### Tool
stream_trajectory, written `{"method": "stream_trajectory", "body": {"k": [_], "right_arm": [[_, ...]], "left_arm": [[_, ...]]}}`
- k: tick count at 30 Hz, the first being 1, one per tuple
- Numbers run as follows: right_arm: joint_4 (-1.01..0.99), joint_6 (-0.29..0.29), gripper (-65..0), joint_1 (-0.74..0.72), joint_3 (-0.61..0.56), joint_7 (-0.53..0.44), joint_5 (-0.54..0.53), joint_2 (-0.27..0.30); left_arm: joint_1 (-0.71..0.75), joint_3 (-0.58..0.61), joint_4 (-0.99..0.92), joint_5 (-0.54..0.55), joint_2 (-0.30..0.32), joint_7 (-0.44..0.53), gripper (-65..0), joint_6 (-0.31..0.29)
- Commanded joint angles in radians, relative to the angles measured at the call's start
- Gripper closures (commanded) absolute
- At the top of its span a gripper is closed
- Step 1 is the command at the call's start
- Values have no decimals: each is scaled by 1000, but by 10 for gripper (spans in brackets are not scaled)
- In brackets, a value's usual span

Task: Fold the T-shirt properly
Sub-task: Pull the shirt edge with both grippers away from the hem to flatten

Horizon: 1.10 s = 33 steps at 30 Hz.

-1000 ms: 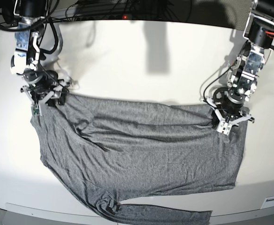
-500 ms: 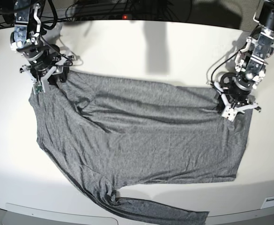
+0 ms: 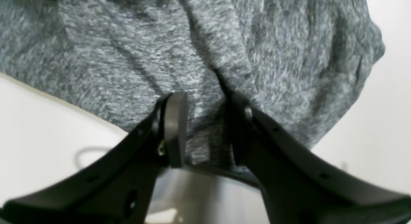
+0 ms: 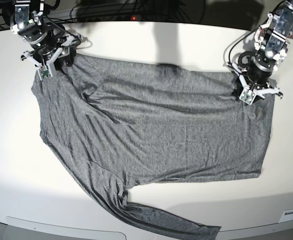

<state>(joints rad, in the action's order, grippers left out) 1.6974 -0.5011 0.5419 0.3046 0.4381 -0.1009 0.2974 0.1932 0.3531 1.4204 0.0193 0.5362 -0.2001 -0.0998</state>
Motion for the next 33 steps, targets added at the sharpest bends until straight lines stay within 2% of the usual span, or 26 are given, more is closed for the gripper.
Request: {"method": "stream_trajectory", "body": {"k": [1, 7, 11, 19, 23, 33], "right_arm": [[14, 10, -225, 18, 4, 33, 24, 18], [36, 23, -225, 63, 4, 71, 24, 69], [37, 55, -225, 80, 4, 79, 58, 71], [50, 57, -225, 137, 4, 86, 66, 71], [74, 61, -225, 180, 4, 82, 65, 71], [121, 146, -225, 241, 4, 106, 77, 71]], "left_arm": [[36, 8, -7, 8, 10, -92, -157, -42], [117, 8, -2, 8, 11, -92, -157, -43], [173, 8, 11, 7, 10, -92, -157, -42], [294, 8, 59, -43, 10, -99, -157, -42], [343, 8, 70, -90, 10, -50, -157, -42], [375, 8, 74, -98, 10, -77, -157, -42]]}}
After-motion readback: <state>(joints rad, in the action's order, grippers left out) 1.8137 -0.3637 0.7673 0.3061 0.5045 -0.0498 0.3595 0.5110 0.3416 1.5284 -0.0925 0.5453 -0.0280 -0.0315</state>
